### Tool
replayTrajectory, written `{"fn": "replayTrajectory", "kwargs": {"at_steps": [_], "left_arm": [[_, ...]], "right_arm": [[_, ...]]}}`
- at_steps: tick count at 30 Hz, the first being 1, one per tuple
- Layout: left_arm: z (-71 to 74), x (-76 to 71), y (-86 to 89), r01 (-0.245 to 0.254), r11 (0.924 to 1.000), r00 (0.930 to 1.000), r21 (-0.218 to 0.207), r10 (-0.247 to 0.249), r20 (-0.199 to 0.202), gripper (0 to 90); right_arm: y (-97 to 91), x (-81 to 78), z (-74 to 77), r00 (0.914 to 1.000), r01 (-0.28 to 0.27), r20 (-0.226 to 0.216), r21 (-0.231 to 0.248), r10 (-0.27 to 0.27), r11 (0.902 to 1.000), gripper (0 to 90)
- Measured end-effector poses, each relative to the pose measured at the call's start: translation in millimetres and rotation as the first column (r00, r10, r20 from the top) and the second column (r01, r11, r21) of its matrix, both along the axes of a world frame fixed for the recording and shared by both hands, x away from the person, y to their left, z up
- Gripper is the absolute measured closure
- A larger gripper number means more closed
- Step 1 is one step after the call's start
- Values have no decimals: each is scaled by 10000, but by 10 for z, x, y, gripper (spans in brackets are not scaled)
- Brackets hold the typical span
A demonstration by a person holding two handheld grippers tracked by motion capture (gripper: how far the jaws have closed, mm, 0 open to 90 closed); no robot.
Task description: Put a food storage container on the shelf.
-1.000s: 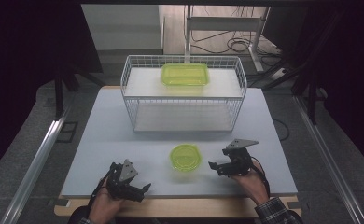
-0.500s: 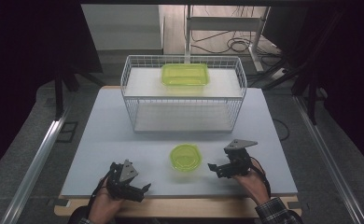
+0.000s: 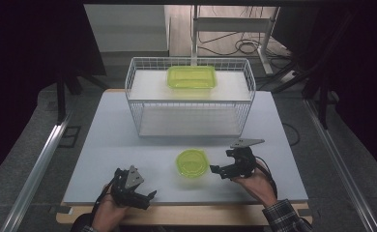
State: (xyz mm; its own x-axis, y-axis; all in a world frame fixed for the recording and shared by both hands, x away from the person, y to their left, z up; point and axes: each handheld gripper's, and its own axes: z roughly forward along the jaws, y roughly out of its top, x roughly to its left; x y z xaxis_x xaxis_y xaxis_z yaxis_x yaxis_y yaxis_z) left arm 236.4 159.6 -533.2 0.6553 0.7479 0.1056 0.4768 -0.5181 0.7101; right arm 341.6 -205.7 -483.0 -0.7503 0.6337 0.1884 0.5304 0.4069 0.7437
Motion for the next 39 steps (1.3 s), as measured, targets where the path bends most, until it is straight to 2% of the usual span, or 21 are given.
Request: {"fn": "replayTrajectory", "kwargs": {"at_steps": [5, 8, 9, 12, 13, 15, 16, 18, 23, 24, 25, 29, 30, 31, 32, 33, 35, 39], "left_arm": [[2, 0, 2, -22, 10000, 10000, -3, 22, 8, 1], [3, 0, 4, -41, 10000, 10000, -19, 41, 22, 1], [3, -1, 4, -45, 10000, 10000, -18, 45, 27, 1], [1, -1, 2, -38, 10000, 10000, 7, 38, 21, 1], [2, -1, 2, -33, 10000, 10000, 10, 33, 25, 1], [2, -1, 2, -43, 10000, 10000, 14, 42, 25, 1], [1, 0, 4, -49, 10000, 10000, 11, 49, 25, 1], [3, 1, 5, -74, 10000, 10000, 5, 74, 39, 1], [14, 4, 25, -170, 9997, 9999, -155, 170, 14, 1], [14, 4, 25, -170, 9997, 9999, -155, 170, 14, 2], [16, 5, 29, -180, 9997, 9998, -184, 180, -4, 2], [13, 5, 23, -164, 9997, 9999, -171, 164, -31, 2], [12, 5, 20, -159, 9997, 9999, -169, 158, -37, 2], [12, 5, 20, -159, 9997, 9999, -169, 158, -37, 2], [11, 5, 20, -157, 9997, 9999, -169, 156, -40, 2], [11, 5, 22, -149, 9997, 9999, -167, 148, -42, 2], [11, 5, 22, -144, 9998, 9999, -165, 144, -48, 2], [10, 4, 18, -134, 9998, 9999, -141, 133, -56, 2]], "right_arm": [[65, 27, 54, 9990, 82, -439, 30, -81, 10000, 115], [92, 68, 74, 9965, -2, -836, 262, 24, 9997, 205], [104, 98, 85, 9956, -43, -938, 322, 73, 9995, 274], [114, 144, 85, 9939, -151, -1083, 545, 210, 9984, 338], [125, 195, 78, 9893, -182, -1430, 747, 287, 9970, 407], [130, 217, 71, 9874, -180, -1552, 801, 303, 9966, 425], [147, 274, 44, 9778, -153, -2063, 1034, 365, 9945, 470], [158, 312, 21, 9710, -121, -2358, 1120, 384, 9936, 500], [179, 400, -33, 9535, 42, -2987, 1436, 393, 9896, 575], [181, 418, -41, 9479, 72, -3159, 1531, 421, 9882, 587], [181, 418, -41, 9479, 72, -3159, 1531, 421, 9882, 587], [198, 484, -94, 9286, 61, -3661, 1780, 605, 9840, 638], [203, 504, -113, 9198, 96, -3869, 1869, 646, 9823, 664], [203, 504, -113, 9198, 96, -3869, 1869, 646, 9823, 664], [204, 510, -120, 9161, 135, -3957, 1899, 640, 9817, 676], [207, 528, -140, 9040, 178, -4217, 2027, 709, 9791, 715], [207, 533, -148, 9005, 230, -4296, 2013, 671, 9793, 733], [199, 547, -152, 8709, 318, -4837, 2332, 876, 9719, 804]]}}
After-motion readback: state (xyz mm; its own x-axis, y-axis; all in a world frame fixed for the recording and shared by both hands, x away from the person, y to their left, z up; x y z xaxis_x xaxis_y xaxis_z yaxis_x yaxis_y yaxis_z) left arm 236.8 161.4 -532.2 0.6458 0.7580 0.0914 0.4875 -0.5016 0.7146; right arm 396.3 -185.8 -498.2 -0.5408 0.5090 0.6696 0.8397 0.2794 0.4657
